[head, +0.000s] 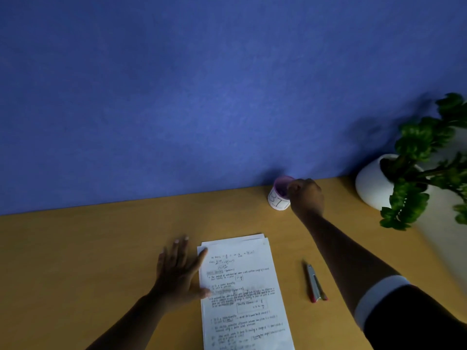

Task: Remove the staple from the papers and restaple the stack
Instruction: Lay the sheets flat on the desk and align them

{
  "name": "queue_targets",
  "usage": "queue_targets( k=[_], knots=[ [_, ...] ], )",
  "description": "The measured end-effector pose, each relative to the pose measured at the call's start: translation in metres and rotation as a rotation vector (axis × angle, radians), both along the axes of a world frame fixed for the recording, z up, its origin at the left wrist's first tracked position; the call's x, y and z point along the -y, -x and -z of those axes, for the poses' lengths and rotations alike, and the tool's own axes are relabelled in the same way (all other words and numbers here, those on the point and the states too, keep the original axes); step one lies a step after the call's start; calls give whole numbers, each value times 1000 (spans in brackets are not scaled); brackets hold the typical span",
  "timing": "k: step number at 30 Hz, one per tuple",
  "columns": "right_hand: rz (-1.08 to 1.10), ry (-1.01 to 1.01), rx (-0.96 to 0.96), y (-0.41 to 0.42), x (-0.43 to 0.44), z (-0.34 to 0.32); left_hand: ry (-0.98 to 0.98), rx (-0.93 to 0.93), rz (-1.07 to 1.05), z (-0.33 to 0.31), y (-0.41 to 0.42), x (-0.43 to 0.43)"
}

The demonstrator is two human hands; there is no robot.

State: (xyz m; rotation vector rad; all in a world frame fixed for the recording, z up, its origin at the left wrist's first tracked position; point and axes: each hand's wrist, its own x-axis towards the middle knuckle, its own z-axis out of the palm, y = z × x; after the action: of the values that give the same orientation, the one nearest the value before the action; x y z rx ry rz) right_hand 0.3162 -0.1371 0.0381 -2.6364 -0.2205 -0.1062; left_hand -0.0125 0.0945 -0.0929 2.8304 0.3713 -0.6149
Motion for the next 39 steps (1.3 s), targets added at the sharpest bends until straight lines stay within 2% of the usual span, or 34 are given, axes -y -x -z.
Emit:
queue_targets(
  k=[9,15,18,23,26,28,30,34,39],
  knots=[
    [-140,378,2,-10,-2,-10,-54,61,36,11,-3,0],
    [-139,473,74,-13,-1,-12,-41,62,45,11,-2,1],
    [-105,390,79,-14,-2,-12,-40,54,51,10,-2,0],
    [-11,40,64,4,-4,-13,7,55,62,7,0,1],
    [-69,-144,99,48,1,-2,63,68,19,4,-2,1],
    [-163,-175,32,89,6,8,83,27,-14,0,-3,2],
    [-257,-138,-79,133,12,17,69,-16,-19,-7,-4,4],
    [-480,101,-191,211,30,33,89,-2,-32,-14,-4,7],
    [-591,343,-326,263,55,54,100,-28,-49,-19,-6,8]
  ],
)
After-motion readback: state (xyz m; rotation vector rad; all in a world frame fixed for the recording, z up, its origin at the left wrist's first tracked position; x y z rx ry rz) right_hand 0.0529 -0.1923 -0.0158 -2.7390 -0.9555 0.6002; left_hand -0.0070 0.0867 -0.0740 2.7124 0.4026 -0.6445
